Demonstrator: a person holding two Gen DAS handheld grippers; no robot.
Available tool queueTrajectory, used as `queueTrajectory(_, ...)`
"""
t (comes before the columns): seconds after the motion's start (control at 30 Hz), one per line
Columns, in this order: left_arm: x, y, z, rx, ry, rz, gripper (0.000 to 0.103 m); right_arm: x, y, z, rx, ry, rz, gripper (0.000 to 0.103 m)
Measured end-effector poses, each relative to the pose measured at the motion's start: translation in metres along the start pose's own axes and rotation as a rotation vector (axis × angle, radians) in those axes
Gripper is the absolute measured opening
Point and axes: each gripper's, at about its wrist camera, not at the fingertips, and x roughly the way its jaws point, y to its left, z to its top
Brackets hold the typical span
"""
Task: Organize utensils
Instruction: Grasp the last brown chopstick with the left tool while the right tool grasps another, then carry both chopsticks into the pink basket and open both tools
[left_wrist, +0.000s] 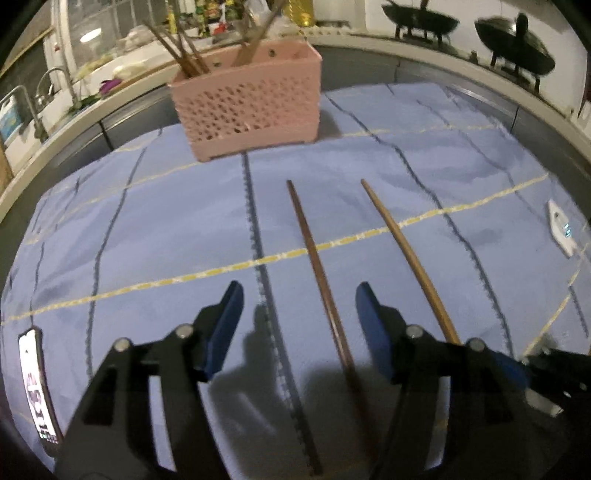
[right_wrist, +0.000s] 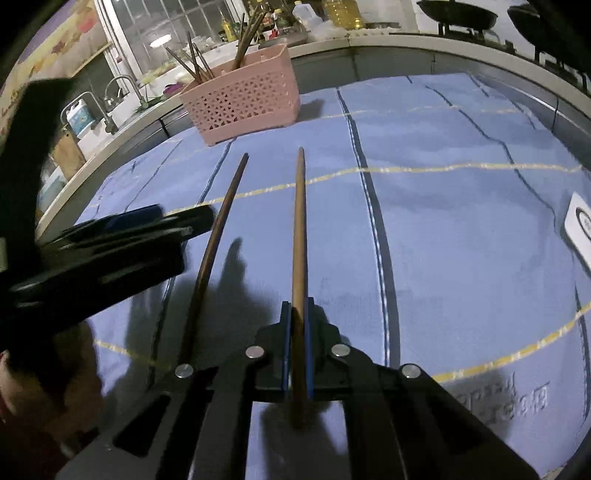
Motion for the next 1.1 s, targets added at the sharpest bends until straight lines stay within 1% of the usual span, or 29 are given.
queueTrajectory(0.07, 0.012, -0.002, -0.003, 0.005, 0.037, 0.011, 0.052, -0.001, -0.002, 0.001, 0.001, -0.002, 0.008, 0.007)
queueTrajectory(0.13, 0.012, 0.000, -0.004, -0.002, 0.016, 0.010, 0.048, 0.000, -0.005, 0.005, 0.010, -0.011, 0.013, 0.008)
queueTrajectory(0.2, 0.011, 0.003, -0.004, 0.002, 0.011, -0.021, 0.041, 0.002, -0.008, 0.010, 0.028, -0.019, 0.024, 0.008)
queueTrajectory(0.3, 0.010, 0.007, -0.008, 0.021, -0.007, -0.028, 0.028, 0.007, -0.008, 0.020, 0.027, -0.017, 0.034, 0.008)
queueTrajectory(0.37, 0.007, 0.009, -0.012, 0.042, -0.019, -0.027, 0.009, 0.012, -0.006, 0.028, 0.011, -0.018, 0.037, 0.008)
queueTrajectory(0.47, 0.002, 0.022, -0.020, 0.049, -0.030, -0.032, 0.006, 0.020, -0.003, 0.042, -0.010, -0.003, 0.043, 0.008)
queueTrajectory(0.6, -0.003, 0.049, -0.031, 0.016, -0.030, -0.073, 0.006, 0.033, 0.000, 0.056, -0.032, 0.019, 0.049, 0.009)
queueTrajectory(0.67, -0.007, 0.060, -0.037, 0.012, -0.030, -0.077, 0.007, 0.040, 0.002, 0.064, -0.045, 0.031, 0.049, 0.009)
queueTrajectory(0.8, -0.011, 0.078, -0.041, -0.013, -0.001, -0.104, 0.010, 0.050, 0.003, 0.074, -0.060, 0.047, 0.039, 0.010)
queueTrajectory(0.83, -0.010, 0.081, -0.040, -0.020, 0.008, -0.107, 0.016, 0.051, 0.002, 0.076, -0.065, 0.048, 0.039, 0.010)
queueTrajectory(0.87, -0.009, 0.082, -0.036, -0.024, 0.016, -0.101, 0.028, 0.053, 0.004, 0.079, -0.073, 0.048, 0.037, 0.010)
queueTrajectory(0.93, -0.004, 0.083, -0.029, -0.019, 0.018, -0.079, 0.039, 0.057, 0.006, 0.085, -0.089, 0.053, 0.031, 0.011)
queueTrajectory(1.03, 0.007, 0.083, -0.015, 0.000, 0.026, -0.067, 0.039, 0.064, 0.011, 0.096, -0.110, 0.068, 0.028, 0.017)
queueTrajectory(1.1, 0.016, 0.080, -0.002, 0.018, 0.025, -0.059, 0.038, 0.071, 0.015, 0.105, -0.130, 0.078, 0.016, 0.024)
